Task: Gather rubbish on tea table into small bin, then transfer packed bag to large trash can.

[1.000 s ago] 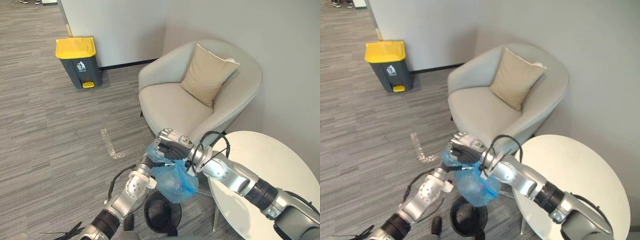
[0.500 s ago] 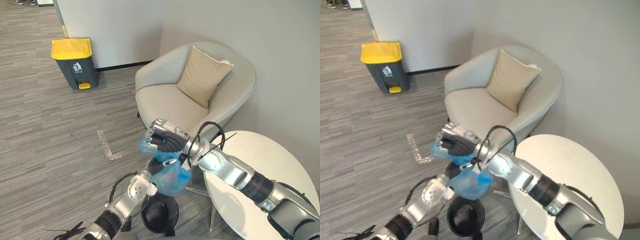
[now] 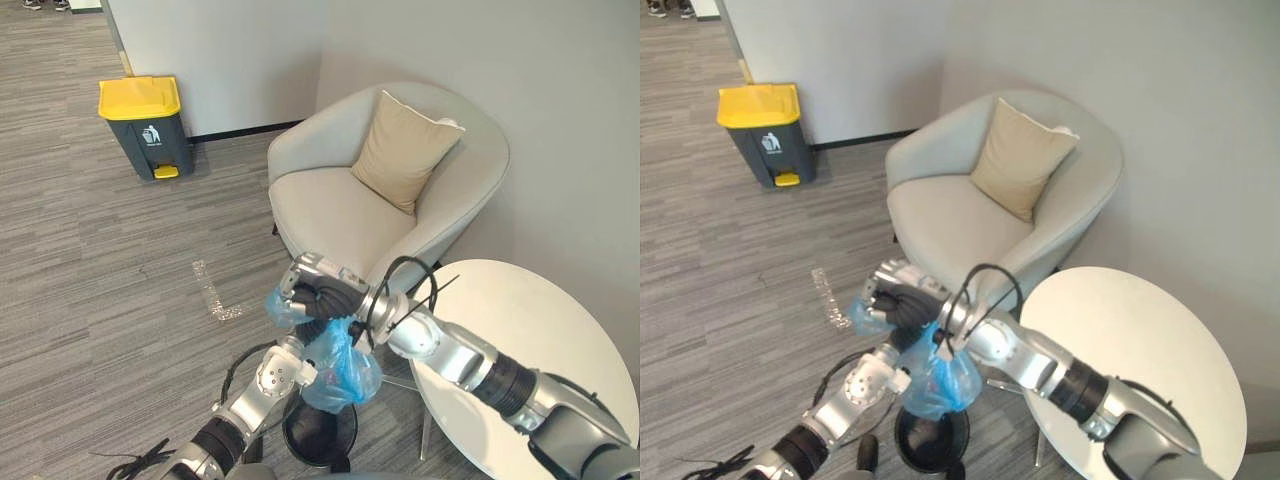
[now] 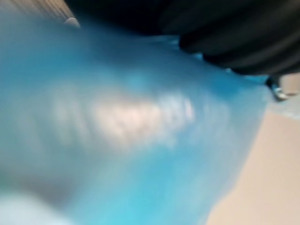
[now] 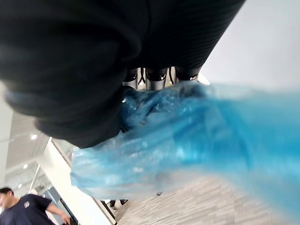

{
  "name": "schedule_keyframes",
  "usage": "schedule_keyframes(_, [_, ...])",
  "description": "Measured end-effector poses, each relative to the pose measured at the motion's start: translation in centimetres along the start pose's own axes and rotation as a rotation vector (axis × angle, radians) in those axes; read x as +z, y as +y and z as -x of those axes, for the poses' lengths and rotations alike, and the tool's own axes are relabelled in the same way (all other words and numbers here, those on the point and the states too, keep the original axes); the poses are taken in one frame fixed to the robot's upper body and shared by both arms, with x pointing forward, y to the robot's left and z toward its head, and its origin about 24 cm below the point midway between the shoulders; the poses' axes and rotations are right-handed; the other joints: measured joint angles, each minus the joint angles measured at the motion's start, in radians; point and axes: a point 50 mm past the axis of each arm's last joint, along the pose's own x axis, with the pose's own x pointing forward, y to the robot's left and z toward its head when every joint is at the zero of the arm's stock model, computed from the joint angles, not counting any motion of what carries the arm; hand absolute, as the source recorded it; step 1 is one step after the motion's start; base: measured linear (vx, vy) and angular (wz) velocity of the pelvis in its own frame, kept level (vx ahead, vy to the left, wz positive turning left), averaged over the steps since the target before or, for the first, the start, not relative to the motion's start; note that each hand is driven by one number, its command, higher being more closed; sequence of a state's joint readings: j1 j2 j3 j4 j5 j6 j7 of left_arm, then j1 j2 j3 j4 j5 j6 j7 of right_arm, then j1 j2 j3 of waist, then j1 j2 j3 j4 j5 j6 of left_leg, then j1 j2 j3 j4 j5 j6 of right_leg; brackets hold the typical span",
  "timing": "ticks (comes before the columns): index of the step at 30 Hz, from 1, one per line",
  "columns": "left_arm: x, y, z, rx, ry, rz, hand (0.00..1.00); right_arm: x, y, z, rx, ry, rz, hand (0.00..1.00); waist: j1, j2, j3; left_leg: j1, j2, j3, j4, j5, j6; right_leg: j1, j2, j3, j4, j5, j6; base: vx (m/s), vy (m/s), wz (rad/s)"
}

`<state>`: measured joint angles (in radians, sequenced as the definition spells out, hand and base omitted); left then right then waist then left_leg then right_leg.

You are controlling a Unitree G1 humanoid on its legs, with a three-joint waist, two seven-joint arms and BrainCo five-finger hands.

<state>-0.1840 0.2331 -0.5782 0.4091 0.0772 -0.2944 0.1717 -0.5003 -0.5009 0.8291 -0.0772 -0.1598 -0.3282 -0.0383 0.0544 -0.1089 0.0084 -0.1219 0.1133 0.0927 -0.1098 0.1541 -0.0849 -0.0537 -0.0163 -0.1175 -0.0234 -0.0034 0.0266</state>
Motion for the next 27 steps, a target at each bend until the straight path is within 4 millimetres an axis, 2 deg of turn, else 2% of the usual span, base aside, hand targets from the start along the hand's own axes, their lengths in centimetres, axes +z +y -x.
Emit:
schedule_keyframes(1, [0.1, 0.0, 0.0, -0.001, -0.004, -0.001, 1.0, -0.5, 0.4, 0.2, 0.01, 0.023, -0.005, 1.0, -0.001, 0.0, 0.0, 0.0, 0.0, -0.001, 0.0, 0.0, 0.0, 0.0, 0.0, -0.001, 0.0, 0.0, 0.0, 0.0, 0.0, 0.0])
schedule_keyframes(2, [0.2, 0.0, 0.0, -0.001, -0.006, -0.001, 1.0, -0.6, 0.5, 0.3, 0.012, 0.031, -0.004, 0.0, -0.001, 0.0, 0.0, 0.0, 0.0, -0.001, 0.0, 0.0, 0.0, 0.0, 0.0, -0.001, 0.0, 0.0, 0.0, 0.0, 0.0, 0.0])
schedule_keyframes(8, [0.5, 0.1, -0.1, 0.003, -0.011, -0.002, 1.0, -1.9, 3.3, 2.0, 0.043, 0.132, -0.08, 0.0, -0.003, 0.002, -0.001, 0.001, 0.0, -0.002, 0.0, 0.0, 0.0, 0.002, 0.0, -0.002, 0.0, 0.0, 0.0, 0.0, 0.0, 0.0])
schedule_keyframes(14, [-0.1, 0.1, 0.4, 0.016, 0.017, 0.014, 1.0, -2.4, 4.6, 2.6, 0.059, 0.174, -0.067, 0.0, -0.013, 0.004, -0.003, 0.007, 0.0, -0.001, 0.0, 0.0, 0.0, 0.007, 0.0, -0.001, 0.001, 0.0, 0.0, 0.0, 0.0, 0.0])
schedule_keyframes(17, [-0.5, 0.2, 0.7, 0.035, 0.036, 0.027, 1.0, -2.8, 4.6, 2.6, 0.048, 0.192, -0.066, 0.0, -0.016, 0.004, -0.003, 0.011, 0.0, -0.001, 0.0, 0.0, 0.0, 0.011, -0.001, -0.002, 0.001, -0.001, 0.001, 0.0, 0.0, 0.0])
schedule_keyframes(23, [-0.8, 1.8, 0.8, 0.114, 0.049, 0.048, 1.0, -3.5, 3.9, 3.7, -0.01, 0.25, -0.034, 0.0, -0.016, 0.003, -0.003, 0.012, -0.001, -0.002, 0.0, 0.0, 0.0, 0.013, -0.002, -0.002, 0.001, -0.001, 0.001, 0.0, 0.0, 0.0])
schedule_keyframes(26, [-1.4, 2.6, 1.7, 0.171, 0.072, 0.075, 1.0, -3.2, 1.3, 4.4, -0.147, 0.257, 0.003, 0.0, -0.016, 0.003, -0.003, 0.012, -0.001, -0.001, 0.0, 0.0, 0.0, 0.012, -0.002, -0.001, 0.001, -0.001, 0.001, 0.0, 0.0, 0.0])
schedule_keyframes(27, [-1.8, 2.9, 2.3, 0.197, 0.089, 0.084, 1.0, -2.8, -0.2, 4.8, -0.228, 0.251, 0.04, 0.0, -0.017, 0.003, -0.003, 0.012, -0.001, 0.0, 0.0, 0.0, 0.0, 0.012, -0.002, -0.001, 0.001, -0.001, 0.001, 0.0, 0.0, 0.0])
